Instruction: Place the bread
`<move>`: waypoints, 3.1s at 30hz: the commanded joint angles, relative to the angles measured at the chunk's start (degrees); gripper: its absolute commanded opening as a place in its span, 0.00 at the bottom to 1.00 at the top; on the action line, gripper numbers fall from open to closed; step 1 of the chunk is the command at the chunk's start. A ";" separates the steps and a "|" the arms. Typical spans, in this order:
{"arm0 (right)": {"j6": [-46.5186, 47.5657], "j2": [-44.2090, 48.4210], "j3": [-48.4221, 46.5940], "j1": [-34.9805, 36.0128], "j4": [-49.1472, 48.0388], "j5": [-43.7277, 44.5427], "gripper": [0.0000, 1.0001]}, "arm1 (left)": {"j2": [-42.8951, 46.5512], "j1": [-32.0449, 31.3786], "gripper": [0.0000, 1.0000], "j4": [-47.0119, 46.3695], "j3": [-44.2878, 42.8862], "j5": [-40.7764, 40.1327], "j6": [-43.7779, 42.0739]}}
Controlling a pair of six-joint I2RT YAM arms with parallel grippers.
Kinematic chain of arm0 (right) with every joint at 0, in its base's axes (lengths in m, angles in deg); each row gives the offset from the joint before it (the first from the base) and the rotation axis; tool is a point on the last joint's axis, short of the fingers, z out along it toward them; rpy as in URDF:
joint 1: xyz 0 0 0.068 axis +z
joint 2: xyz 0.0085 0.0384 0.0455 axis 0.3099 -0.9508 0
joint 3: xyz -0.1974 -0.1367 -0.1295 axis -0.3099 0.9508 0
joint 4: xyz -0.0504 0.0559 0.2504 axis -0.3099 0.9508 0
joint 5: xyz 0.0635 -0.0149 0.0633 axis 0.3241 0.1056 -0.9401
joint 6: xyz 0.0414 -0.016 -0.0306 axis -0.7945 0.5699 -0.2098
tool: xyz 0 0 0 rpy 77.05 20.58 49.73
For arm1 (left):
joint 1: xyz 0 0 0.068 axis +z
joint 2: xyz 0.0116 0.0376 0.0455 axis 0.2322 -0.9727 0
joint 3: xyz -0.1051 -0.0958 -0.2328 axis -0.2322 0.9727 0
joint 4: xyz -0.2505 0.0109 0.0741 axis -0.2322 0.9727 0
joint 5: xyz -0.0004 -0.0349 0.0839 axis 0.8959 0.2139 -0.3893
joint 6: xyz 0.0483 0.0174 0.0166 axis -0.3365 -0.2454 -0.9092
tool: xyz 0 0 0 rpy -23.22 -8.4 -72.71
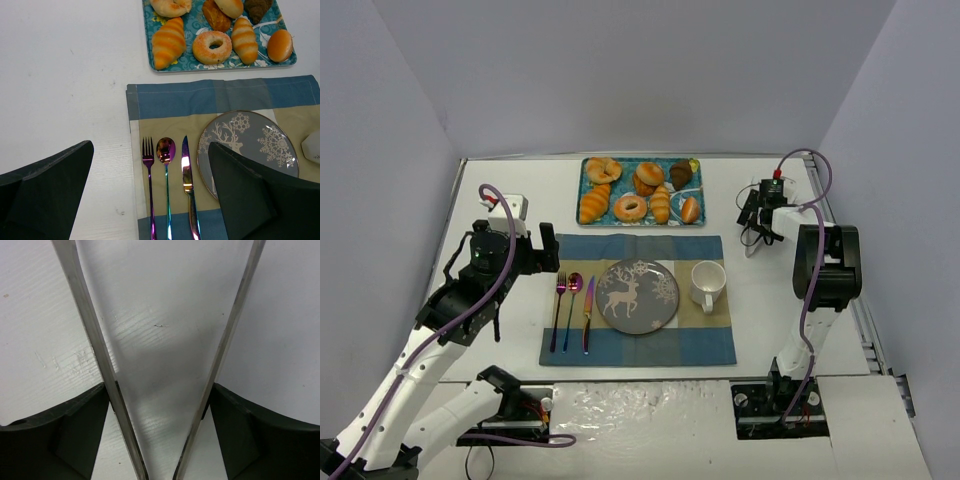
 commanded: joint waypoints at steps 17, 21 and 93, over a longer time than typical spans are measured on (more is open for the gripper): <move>0.47 13.45 1.85 1.00 2.97 2.80 0.39 | -0.16 -0.38 0.97 -2.86 -1.41 -0.81 -0.65; 1.08 18.33 0.23 2.93 7.12 4.71 0.38 | 0.02 -0.38 0.97 -2.85 -1.41 -1.00 -0.67; 15.42 -10.33 -45.16 40.26 25.06 22.52 0.42 | 0.19 -0.38 0.97 -2.67 -1.49 -1.70 -0.76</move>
